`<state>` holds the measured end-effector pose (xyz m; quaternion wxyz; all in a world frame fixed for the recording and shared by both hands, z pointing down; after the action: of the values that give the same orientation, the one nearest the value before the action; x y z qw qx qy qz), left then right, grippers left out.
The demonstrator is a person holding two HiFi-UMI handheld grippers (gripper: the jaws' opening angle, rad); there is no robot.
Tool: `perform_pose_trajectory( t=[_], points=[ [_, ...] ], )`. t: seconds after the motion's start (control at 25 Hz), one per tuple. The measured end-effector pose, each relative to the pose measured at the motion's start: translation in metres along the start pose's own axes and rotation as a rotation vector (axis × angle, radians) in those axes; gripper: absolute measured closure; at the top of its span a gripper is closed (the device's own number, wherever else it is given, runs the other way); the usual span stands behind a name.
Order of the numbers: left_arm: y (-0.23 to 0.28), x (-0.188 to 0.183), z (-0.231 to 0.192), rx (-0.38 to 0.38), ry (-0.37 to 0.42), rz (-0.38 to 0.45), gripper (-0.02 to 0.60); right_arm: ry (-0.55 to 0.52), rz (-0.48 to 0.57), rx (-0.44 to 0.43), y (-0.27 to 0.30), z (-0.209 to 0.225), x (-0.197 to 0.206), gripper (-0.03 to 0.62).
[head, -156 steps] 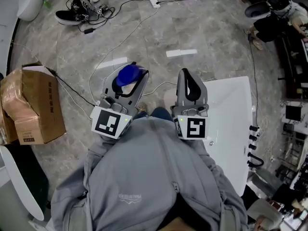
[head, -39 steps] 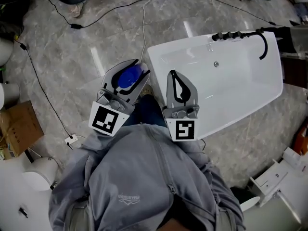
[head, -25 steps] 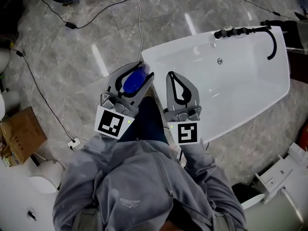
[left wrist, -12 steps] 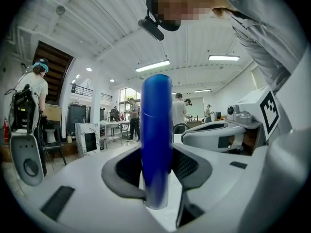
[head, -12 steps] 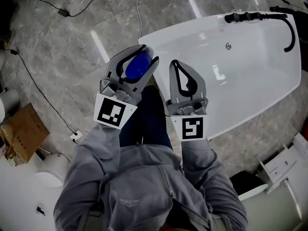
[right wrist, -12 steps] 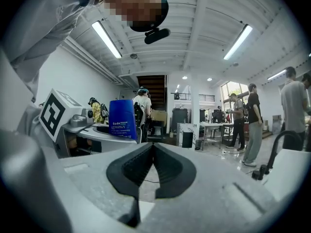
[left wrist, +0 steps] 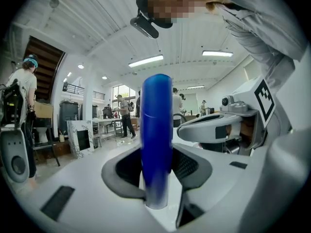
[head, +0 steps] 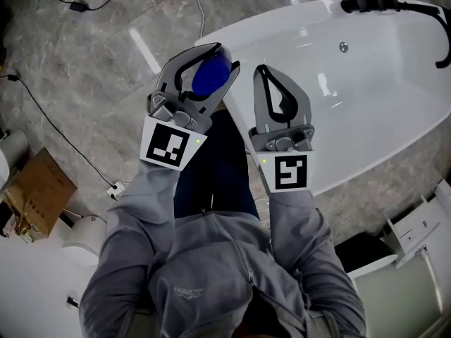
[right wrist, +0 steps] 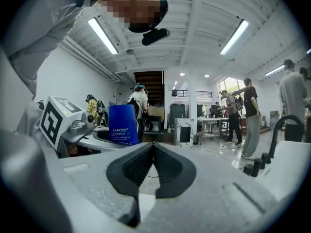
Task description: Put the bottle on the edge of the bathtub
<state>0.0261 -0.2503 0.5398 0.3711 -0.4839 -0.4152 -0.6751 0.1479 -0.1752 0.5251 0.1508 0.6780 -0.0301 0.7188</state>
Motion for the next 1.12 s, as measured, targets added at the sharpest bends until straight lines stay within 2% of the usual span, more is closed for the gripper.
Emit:
perform_pose_trajectory(
  t=[0.48, 0.76, 1.12],
  points=[
    [0.047, 0.058, -0.004, 0.024, -0.015, -0.040, 0.431, 0.043, -0.047, 0.011, 0.025, 0.025, 0.056, 0.591],
    [0.068, 0.079, -0.005, 0.039, -0.008, -0.048, 0.431, 0.061, -0.064, 0.045, 0.033, 0.040, 0.073, 0.591],
    [0.094, 0.101, 0.002, 0.055, -0.016, -0.069, 0.431, 0.081, -0.092, 0.045, 0.040, 0.057, 0.090, 0.591]
  ],
)
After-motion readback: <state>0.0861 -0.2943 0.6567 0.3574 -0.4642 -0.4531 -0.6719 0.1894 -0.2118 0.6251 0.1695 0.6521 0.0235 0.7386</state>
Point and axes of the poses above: the fingertips, and each gripper's own axes: y forward along the fingers, z to its right, x out of its underside, the point moved 8 cm from there along -y, backward along the fingers, and after that the axes turned 6 degrees about y, right-handed, at the moved point
